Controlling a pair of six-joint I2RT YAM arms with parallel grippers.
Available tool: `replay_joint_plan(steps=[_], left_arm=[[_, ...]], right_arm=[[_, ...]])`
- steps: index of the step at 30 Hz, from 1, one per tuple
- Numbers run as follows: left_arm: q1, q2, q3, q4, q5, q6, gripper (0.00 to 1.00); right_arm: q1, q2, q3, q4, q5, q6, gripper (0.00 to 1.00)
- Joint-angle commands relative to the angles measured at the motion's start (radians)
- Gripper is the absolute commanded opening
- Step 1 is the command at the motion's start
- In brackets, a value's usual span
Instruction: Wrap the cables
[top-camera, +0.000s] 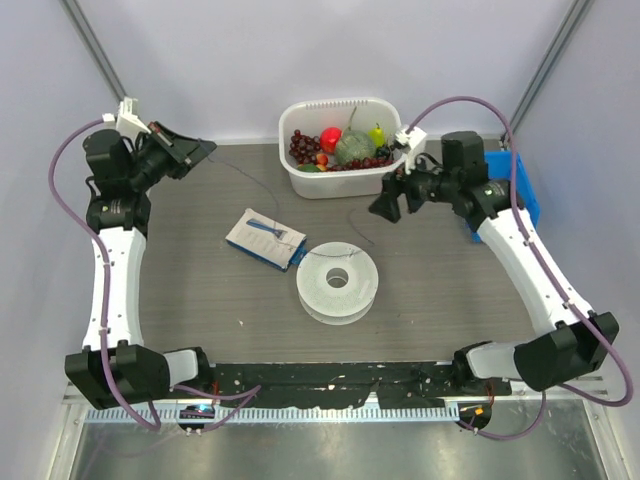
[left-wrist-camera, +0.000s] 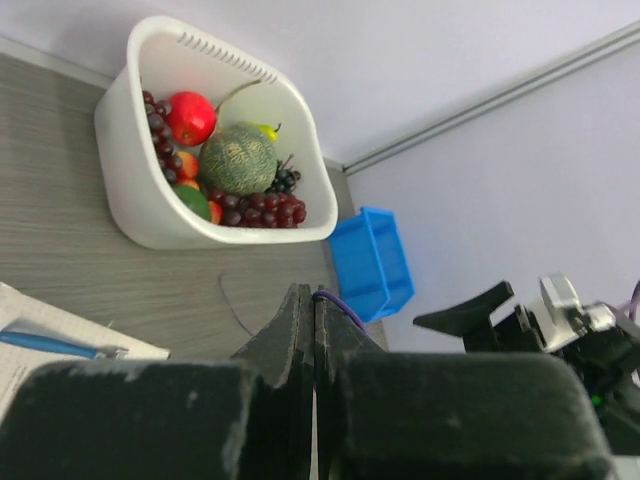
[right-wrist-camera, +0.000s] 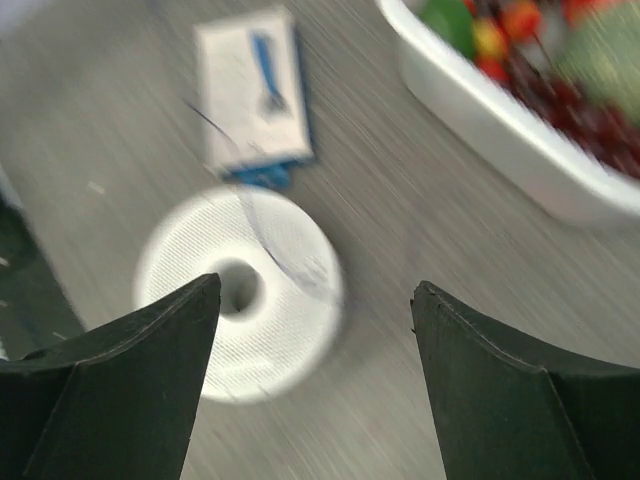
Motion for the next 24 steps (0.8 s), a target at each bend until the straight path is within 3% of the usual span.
replay_joint_plan(steps=[1,4,8,16,20,23,24], left_arm=[[0.004,-0.023,0.012,-0.085,0.044,0.114,0.00],[0.004,-0.023,0.006,-0.093,0.054,0.133,0.00],[0.003,-0.011,0.010,-0.056,0.084,0.120,0.00],[-0.120,0.067,0.255,-0.032,0.081,0.186,0.00],[-0.189,0.081,0.285,-0.044,0.058,0.213,0.00],[-0.194,0.064,0.247,-0.020,0.055,0.213,0.00],[-0.194,0.055,0.231,-0.010,0.055,0.215,0.00]], right_arm=[[-0.232,0.027,-0.055,-0.347,0.057,-0.399,0.82],[-0.410,0.094,-0.054,-0.400,0.021,-0.466,0.81],[-0.431,0.162,-0.019,-0.432,-0.042,-0.443,0.73],[-0.380,0.115,-0.152,-0.055,-0.116,-0.161,0.70],[-0.247,0.081,-0.223,0.202,0.040,0.083,0.64],[-0.107,0.091,-0.235,0.321,0.294,0.155,0.62],[-0.023,0.101,-0.228,0.365,0.453,0.227,0.61]])
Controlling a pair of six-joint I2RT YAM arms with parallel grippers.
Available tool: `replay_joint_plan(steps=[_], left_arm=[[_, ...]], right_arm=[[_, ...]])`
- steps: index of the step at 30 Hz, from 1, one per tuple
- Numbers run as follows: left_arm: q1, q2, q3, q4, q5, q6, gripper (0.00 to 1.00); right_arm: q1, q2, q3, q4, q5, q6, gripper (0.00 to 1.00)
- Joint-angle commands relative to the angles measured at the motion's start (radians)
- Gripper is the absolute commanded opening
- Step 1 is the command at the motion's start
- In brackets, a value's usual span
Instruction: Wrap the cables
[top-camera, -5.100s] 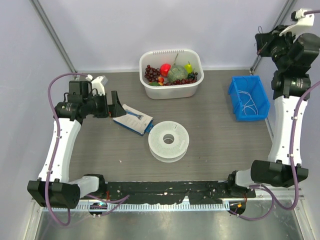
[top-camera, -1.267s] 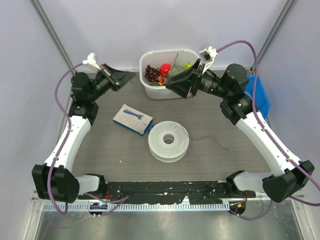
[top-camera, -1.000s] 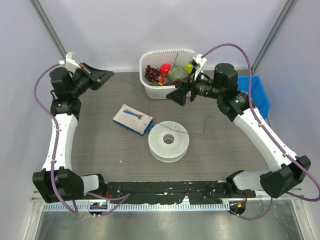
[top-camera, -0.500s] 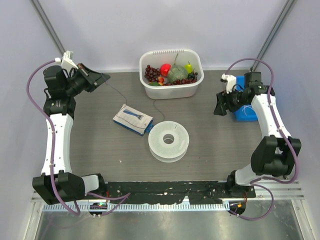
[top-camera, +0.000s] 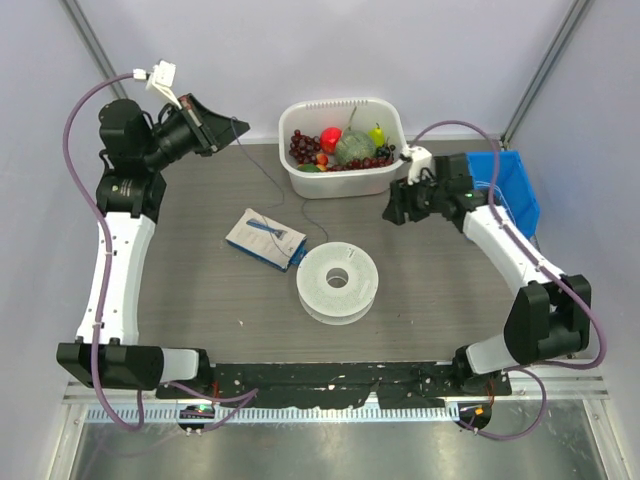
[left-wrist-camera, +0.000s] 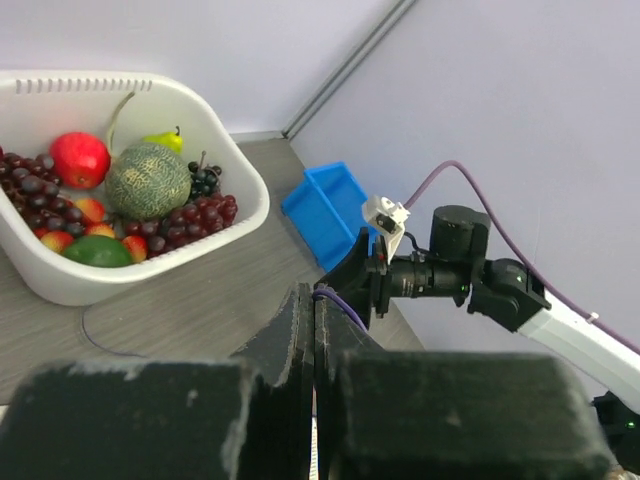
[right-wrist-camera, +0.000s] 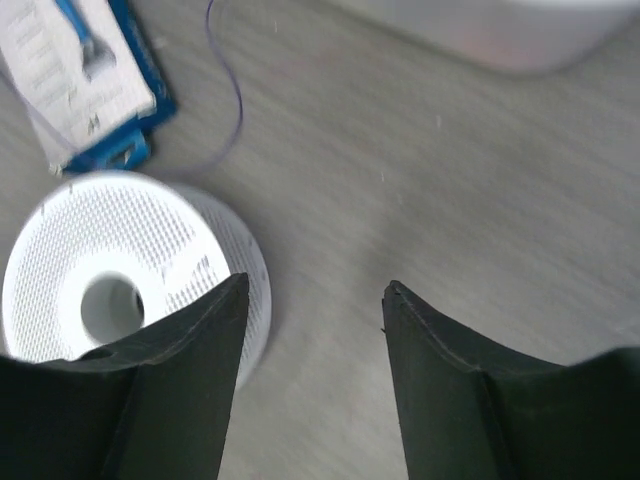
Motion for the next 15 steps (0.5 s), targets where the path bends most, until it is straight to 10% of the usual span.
replay_joint_plan(steps=[1,7,15], left_arm=[[0.000,-0.037,-0.046,0.061,0.004,0.032,0.00],[-0.026,-0.074,-0.072,0.089,-0.003,0.121,0.00],[-0.110,0.038,0.220,0.092,-0.115,0.181,0.00]], right_arm=[[0.253,-0.004,0.015,0.302,0.416,0.245,0.58],[0.358,0.125,0.100,0.342,0.541,0.315,0.55],[0.358,0.034,0.103,0.355,0.138,0.116,0.75]])
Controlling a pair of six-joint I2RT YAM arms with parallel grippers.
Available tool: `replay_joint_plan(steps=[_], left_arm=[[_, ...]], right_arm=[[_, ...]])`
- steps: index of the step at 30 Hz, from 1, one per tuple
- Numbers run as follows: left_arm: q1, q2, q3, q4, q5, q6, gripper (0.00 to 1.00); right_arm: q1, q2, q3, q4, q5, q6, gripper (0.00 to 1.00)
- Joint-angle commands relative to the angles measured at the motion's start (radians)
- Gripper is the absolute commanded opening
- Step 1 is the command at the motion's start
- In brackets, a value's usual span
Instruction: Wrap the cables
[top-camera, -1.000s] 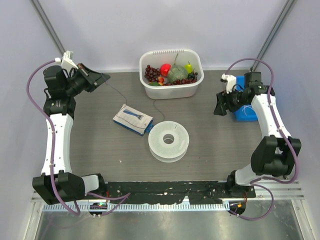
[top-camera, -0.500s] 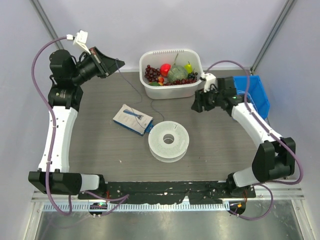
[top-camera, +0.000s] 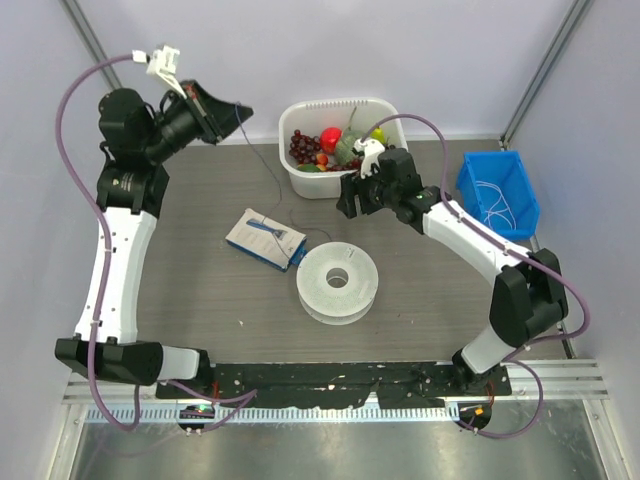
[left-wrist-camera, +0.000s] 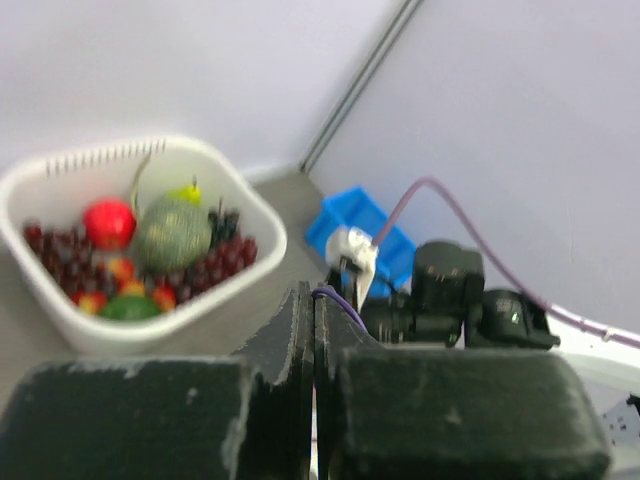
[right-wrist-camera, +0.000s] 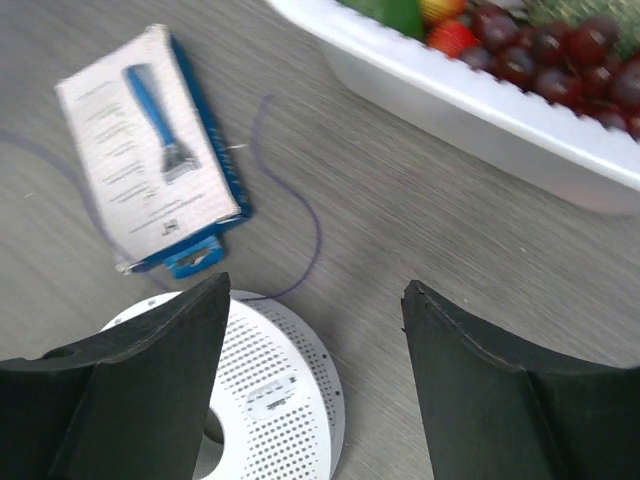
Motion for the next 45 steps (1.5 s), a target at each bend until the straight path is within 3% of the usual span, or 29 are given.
replay_joint_plan(steps=[1,4,14,23,34,45], left_arm=[[-0.067,0.049,0.224,0.077,-0.084,0.074,0.00],[-0.110,0.101,0.361,0.091,-0.119,0.075,0.00],[-0.199,0.240,0.680,0.178,-0.256,0.086,0.00],[-0.204,0.276,0.794,0.253,-0.294,0.118,0.00],[-0.207,0.261,0.803,0.345,-0.302,0.114,0.00],[-0.207,0.247,0.835,0.399,-0.299,0.072,0.00]], right_arm=[[0.002,-0.132,-0.024,0.094,-0.267,-0.132,0.77],[0.002,-0.220,-0.098,0.184,-0.377,-0.152,0.80],[0.043,-0.311,-0.322,0.445,-0.434,-0.167,0.82],[0.152,-0.250,-0.402,0.537,-0.453,-0.319,0.82],[0.321,-0.069,-0.402,0.675,-0.402,-0.484,0.82],[0.339,0.127,-0.356,0.819,-0.272,-0.681,0.81]])
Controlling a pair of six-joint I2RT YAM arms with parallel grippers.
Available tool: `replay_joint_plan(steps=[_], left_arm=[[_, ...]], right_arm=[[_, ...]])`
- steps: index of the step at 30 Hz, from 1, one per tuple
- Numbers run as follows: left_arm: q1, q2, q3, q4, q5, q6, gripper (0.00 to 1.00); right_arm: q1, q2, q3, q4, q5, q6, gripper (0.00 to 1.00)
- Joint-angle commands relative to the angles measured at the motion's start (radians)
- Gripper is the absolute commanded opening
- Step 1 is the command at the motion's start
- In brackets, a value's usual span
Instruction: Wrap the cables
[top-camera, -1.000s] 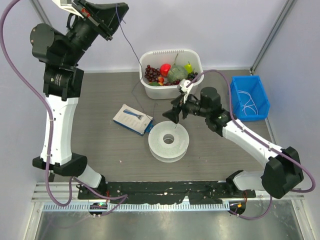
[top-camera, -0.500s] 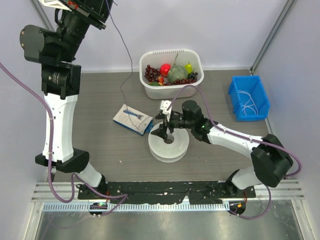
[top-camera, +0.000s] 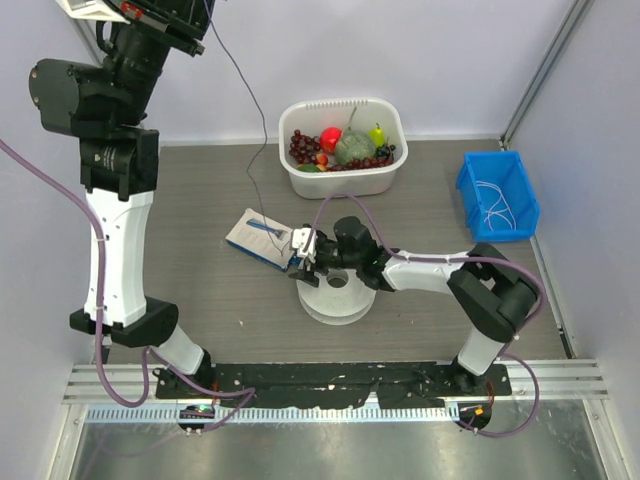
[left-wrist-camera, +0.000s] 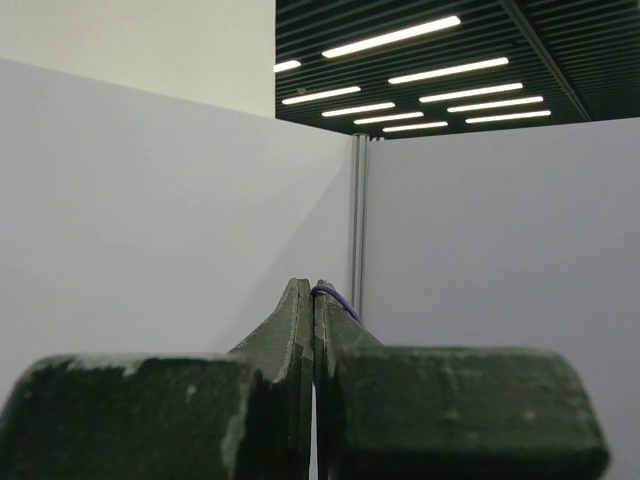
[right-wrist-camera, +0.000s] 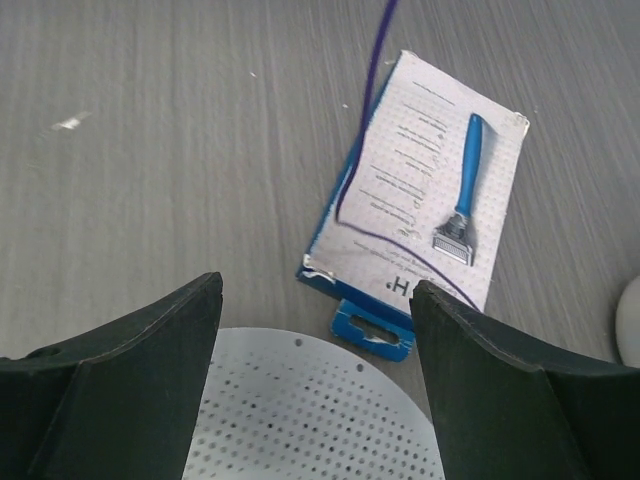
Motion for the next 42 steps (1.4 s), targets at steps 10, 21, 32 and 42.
replay_joint_plan(steps=[10,21,32,42], left_arm=[[-0.003,-0.057,0.069,0.093,0.007,-0.056,0.00],[-0.003,-0.080,0.078,0.118,0.011,-0.080,0.00],[-0.003,-0.138,-0.008,0.098,-0.009,-0.018,0.00],[-0.003,-0.316,-0.363,-0.268,-0.378,0.354,0.00]], right_arm=[[0.010,0.185,0.086,0.318,0.225,-0.188,0.68],[0.015,0.302,0.141,0.426,0.290,-0.271,0.45],[0.010,0.295,0.159,0.464,0.373,-0.346,0.01],[-0.184,-0.177,0.176,-0.256,0.363,-0.342,0.01]])
